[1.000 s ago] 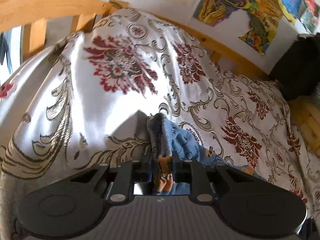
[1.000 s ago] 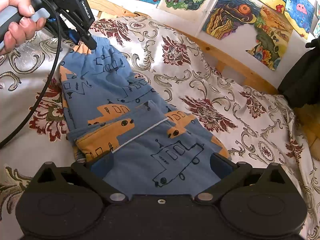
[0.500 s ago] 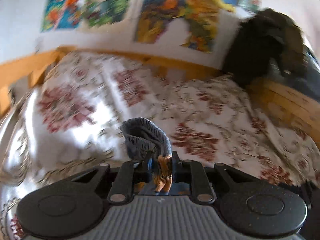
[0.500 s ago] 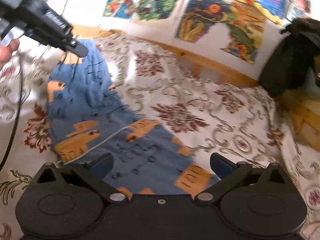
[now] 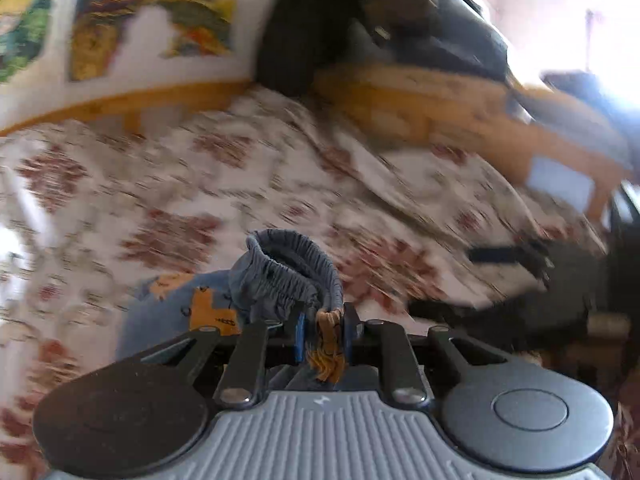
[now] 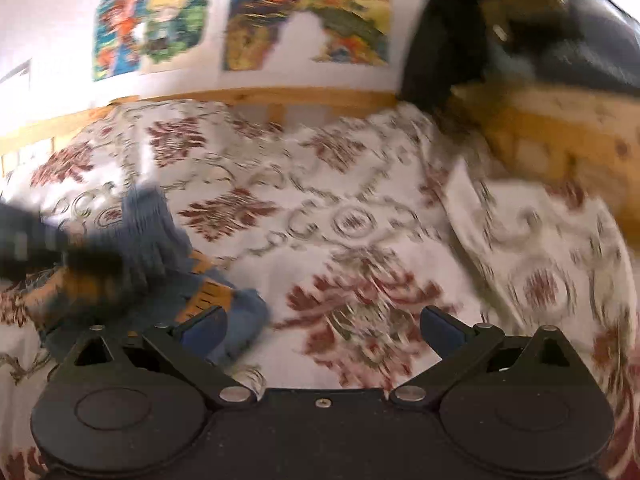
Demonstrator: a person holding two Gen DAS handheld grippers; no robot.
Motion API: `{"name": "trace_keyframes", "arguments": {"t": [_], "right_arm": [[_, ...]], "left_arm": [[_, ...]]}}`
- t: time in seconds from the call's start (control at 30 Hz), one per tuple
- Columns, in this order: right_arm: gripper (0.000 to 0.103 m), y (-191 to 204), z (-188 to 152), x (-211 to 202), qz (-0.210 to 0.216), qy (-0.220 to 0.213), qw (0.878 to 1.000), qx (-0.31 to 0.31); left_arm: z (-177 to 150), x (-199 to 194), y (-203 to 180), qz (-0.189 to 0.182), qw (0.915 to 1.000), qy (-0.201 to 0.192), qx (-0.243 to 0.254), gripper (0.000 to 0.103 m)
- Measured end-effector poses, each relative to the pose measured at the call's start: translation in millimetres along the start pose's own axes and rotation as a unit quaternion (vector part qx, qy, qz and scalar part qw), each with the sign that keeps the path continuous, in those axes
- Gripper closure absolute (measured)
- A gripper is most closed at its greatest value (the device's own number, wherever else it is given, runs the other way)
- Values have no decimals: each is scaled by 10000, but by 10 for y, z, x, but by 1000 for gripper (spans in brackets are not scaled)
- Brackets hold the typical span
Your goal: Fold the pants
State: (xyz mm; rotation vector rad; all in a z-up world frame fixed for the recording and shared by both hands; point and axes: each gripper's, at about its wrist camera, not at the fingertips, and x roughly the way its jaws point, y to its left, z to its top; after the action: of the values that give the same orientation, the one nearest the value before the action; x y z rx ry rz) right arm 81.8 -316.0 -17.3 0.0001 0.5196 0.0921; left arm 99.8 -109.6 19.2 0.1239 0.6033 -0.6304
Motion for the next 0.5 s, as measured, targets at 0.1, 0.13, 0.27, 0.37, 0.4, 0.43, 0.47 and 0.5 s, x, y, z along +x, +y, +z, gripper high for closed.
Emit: {"name": "trace_keyframes", "arguments": {"t": [0.1,0.13,0.27,0.37,0.4,0.43,0.47,0.5], "right_arm": [[1,-201,-80,94,369,385,9961,701],[1,-228,-108,119,481,492,9938,869],[1,-269,-207,198,867,754,9825,1467],[1,-242,-176,174,947,647,9808,1578],[1,-236,-148,191,981,627,9801,1609],[1,-228,-127,198,1061,608,9787,1649],[1,-212,-103,214,1185,598,9768,1683],[1,-193,-76,232,1308,596,9748,1705]], "left_arm": [[-206,283,-240,27,9988,402,283,79],[-270,343,-297,53,9979,526,382,78],[-440,207,-362,31,9966,401,718,51],[-482,77,-335,130,9974,321,639,44],[-489,62,-316,149,9975,336,606,44],[-499,74,-295,197,9973,377,595,44],[-507,94,-283,250,9968,439,618,44],[-511,118,-265,288,9962,493,655,45]]}}
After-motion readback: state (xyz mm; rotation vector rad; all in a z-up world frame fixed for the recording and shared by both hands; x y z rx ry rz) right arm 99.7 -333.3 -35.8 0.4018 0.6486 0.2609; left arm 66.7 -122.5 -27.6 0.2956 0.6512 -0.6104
